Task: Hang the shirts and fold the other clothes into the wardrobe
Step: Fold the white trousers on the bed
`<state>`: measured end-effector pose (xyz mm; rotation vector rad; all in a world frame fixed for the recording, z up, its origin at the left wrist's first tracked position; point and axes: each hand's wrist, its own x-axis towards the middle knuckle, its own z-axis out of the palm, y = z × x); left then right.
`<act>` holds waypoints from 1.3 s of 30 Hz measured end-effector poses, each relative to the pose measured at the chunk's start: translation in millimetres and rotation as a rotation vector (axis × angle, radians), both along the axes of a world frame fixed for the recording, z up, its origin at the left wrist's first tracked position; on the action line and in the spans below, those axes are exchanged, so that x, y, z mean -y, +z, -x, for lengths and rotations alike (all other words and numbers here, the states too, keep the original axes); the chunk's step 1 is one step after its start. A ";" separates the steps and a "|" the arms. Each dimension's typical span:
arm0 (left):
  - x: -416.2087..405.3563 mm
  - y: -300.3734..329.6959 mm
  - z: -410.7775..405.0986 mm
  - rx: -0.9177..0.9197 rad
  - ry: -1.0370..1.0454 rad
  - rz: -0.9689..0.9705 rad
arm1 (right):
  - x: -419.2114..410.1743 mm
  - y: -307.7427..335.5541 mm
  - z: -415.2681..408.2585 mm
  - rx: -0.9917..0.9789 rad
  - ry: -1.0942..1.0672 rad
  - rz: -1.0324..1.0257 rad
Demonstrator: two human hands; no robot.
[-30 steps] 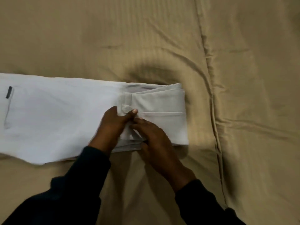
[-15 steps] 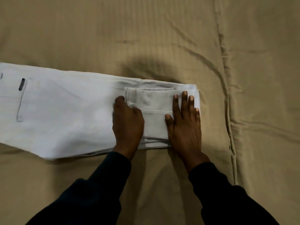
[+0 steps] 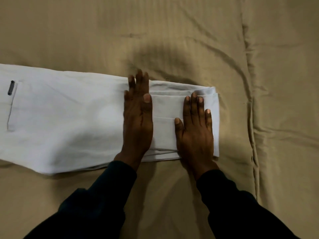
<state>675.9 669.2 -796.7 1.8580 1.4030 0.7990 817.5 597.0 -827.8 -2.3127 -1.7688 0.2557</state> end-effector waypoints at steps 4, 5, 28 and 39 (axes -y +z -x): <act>-1.0 -31.3 7.8 -0.449 -0.047 -0.089 | -5.2 0.9 4.9 -0.033 -0.006 -0.006; 0.4 -33.7 5.7 -0.468 -0.043 -0.090 | -7.1 2.4 5.7 -0.057 0.007 -0.014; -20.7 34.5 27.1 0.796 0.181 0.277 | 17.5 40.1 -46.5 -0.486 -0.566 -0.095; -20.9 20.0 47.0 0.984 0.162 0.553 | 1.4 160.5 2.1 -1.017 -0.461 -0.120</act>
